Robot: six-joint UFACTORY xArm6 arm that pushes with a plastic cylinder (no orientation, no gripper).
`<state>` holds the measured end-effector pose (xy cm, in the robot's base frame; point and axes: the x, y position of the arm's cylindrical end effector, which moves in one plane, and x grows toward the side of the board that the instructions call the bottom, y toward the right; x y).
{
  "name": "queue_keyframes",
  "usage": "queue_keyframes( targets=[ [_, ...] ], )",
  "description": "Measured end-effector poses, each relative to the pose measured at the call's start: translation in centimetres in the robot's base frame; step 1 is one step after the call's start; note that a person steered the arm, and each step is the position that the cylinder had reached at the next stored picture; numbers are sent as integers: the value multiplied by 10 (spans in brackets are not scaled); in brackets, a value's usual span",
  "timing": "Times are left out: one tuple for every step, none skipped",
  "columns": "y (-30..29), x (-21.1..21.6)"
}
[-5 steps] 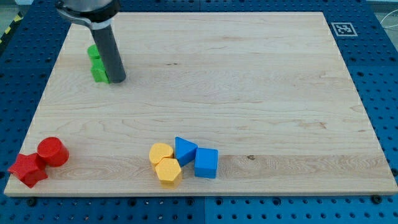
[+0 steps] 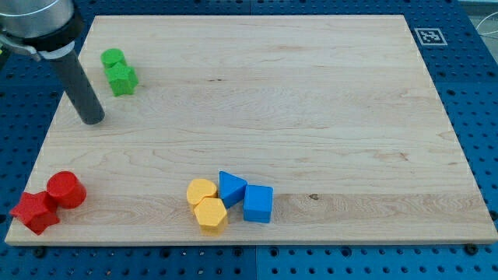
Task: Move your arm to the yellow hexagon
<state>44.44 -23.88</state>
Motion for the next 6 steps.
queue_keyframes(
  targets=[
    [9, -3],
    [59, -3],
    [96, 12],
    [96, 66],
    [85, 108],
    [84, 113]
  ],
)
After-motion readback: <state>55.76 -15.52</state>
